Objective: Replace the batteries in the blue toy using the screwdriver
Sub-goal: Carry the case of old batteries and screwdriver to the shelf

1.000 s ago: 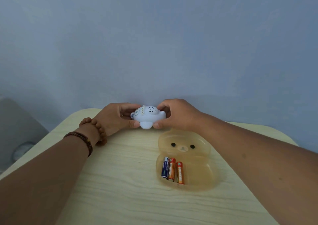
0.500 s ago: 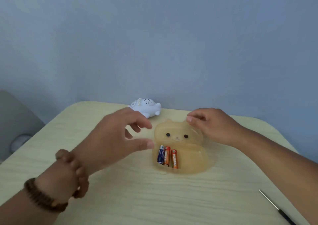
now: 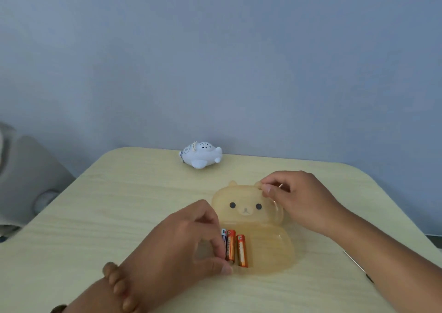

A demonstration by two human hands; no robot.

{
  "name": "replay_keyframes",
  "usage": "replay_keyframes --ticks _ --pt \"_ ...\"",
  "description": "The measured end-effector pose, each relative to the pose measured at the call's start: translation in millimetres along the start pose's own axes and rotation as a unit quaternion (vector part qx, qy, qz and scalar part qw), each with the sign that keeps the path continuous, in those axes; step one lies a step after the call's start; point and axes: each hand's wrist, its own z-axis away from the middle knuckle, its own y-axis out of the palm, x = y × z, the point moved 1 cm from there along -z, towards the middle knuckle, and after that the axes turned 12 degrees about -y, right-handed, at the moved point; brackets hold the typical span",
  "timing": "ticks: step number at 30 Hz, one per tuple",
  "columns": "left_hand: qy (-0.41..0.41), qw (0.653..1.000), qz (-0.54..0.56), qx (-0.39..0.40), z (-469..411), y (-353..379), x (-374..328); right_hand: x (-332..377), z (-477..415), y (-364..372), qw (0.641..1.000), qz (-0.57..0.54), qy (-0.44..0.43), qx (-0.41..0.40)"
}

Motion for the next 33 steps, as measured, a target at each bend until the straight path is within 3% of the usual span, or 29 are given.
replay_keyframes --ticks 9,13,18,23,26,30,33 --pt "-0.027 0.999 0.011 -0.019 46.6 5.6 -18.2 33.4 86.7 -14.0 0.995 -0.031 -0.060 -0.069" --pt "-0.078 0.996 0.041 -0.021 51.3 6.5 -26.7 45.1 106.1 -18.3 0.982 -0.023 -0.150 -0.114" --pt "-0.194 0.974 0.115 -0.025 54.4 12.4 -28.7 41.8 129.0 -17.3 0.955 0.059 -0.281 -0.076" --pt "-0.144 0.987 0.063 0.020 54.8 12.0 -29.8 33.1 141.1 -4.2 0.933 0.087 -0.343 -0.058" --pt "-0.149 0.985 0.054 0.063 53.9 7.9 -30.8 29.0 143.4 -2.8 0.936 0.078 -0.341 -0.044" --pt "-0.144 0.984 0.091 0.057 52.7 6.9 -25.0 27.2 144.1 -5.5 0.946 0.066 -0.318 -0.005" --pt "-0.148 0.981 0.114 0.044 52.4 8.1 -22.1 35.9 145.6 -9.8 0.975 -0.047 -0.216 0.033"
